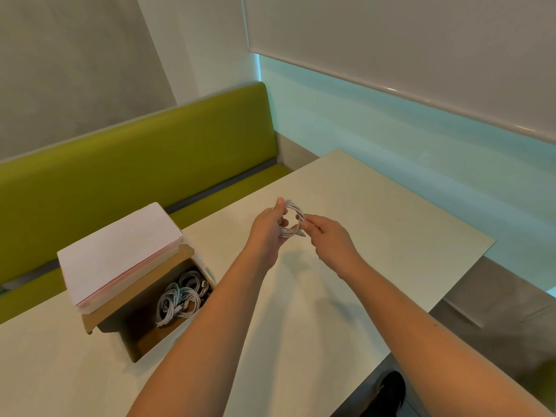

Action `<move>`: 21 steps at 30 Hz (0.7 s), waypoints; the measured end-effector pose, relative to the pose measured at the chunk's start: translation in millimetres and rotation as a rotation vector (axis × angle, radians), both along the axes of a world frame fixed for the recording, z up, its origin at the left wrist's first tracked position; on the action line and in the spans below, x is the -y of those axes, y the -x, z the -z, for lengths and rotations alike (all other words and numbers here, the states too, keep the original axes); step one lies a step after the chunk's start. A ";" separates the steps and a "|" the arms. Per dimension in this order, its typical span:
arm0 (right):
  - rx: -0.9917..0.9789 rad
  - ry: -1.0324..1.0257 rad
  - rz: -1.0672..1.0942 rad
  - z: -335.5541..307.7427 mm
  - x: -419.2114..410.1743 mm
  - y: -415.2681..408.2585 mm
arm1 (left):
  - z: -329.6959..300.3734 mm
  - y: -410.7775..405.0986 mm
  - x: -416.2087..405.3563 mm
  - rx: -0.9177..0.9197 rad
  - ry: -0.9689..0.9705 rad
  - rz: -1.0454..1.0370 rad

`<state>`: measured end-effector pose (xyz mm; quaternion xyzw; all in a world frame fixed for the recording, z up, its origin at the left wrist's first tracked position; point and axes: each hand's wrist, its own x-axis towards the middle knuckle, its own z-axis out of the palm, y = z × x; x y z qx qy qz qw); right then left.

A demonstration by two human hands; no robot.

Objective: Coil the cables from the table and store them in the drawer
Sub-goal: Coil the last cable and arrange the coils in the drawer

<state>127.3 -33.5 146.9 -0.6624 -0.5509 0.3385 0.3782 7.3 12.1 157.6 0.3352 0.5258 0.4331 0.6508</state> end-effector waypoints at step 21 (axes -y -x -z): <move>0.183 0.015 0.030 -6.4 1.1 -8.0 | -5.6 17.0 -0.2 -0.300 -0.133 0.227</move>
